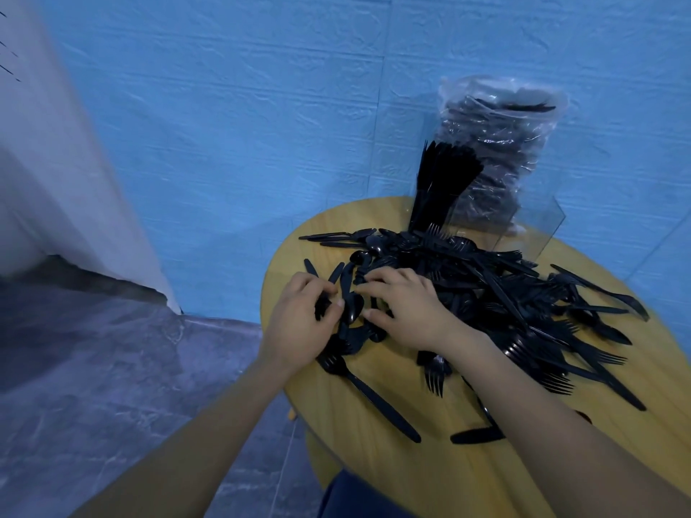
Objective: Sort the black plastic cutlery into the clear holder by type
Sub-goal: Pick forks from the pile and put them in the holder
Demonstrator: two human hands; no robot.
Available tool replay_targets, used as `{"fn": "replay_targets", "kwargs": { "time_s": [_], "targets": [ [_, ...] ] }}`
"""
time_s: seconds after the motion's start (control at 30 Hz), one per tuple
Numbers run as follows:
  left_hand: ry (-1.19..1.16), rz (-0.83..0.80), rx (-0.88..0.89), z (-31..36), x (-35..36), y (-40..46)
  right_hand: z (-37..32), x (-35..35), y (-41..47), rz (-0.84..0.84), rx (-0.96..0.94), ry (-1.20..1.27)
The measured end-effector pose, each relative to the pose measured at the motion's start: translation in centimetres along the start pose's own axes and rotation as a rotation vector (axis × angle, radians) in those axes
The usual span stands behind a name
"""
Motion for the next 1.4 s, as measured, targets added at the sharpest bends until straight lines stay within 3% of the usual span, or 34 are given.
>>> {"fn": "replay_targets", "kwargs": {
  "time_s": [0.3, 0.5, 0.8, 0.97, 1.4],
  "targets": [
    [0.186, 0.014, -0.011, 1.4, 0.2, 1.7, 4.1, -1.4, -3.3, 0.133, 0.082, -0.029],
    [0.481, -0.158, -0.095, 3.4, 1.7, 2.8, 5.6, -2.3, -4.8, 0.27, 0.144, 0.018],
    [0.338, -0.201, -0.217, 3.6, 2.9, 2.6, 5.5, -2.3, -5.4, 0.376, 0.115, 0.083],
    [0.422, -0.192, -0.241, 4.2, 3.0, 3.1, 5.1, -1.7, -5.3, 0.294, 0.117, -0.003],
    [0.447, -0.341, -0.349, 5.7, 4.6, 4.2, 6.8, -1.6, -7.2, 0.314, 0.143, 0.034]
  ]
}}
Point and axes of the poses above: each hand's wrist, its own y-axis towards the middle knuckle, its own x-axis out of the palm, z = x × y, the point moved 4 cm from there along y, towards the middle knuckle, and after that the axes turned 9 degrees about -x, right-handed, at the moved point
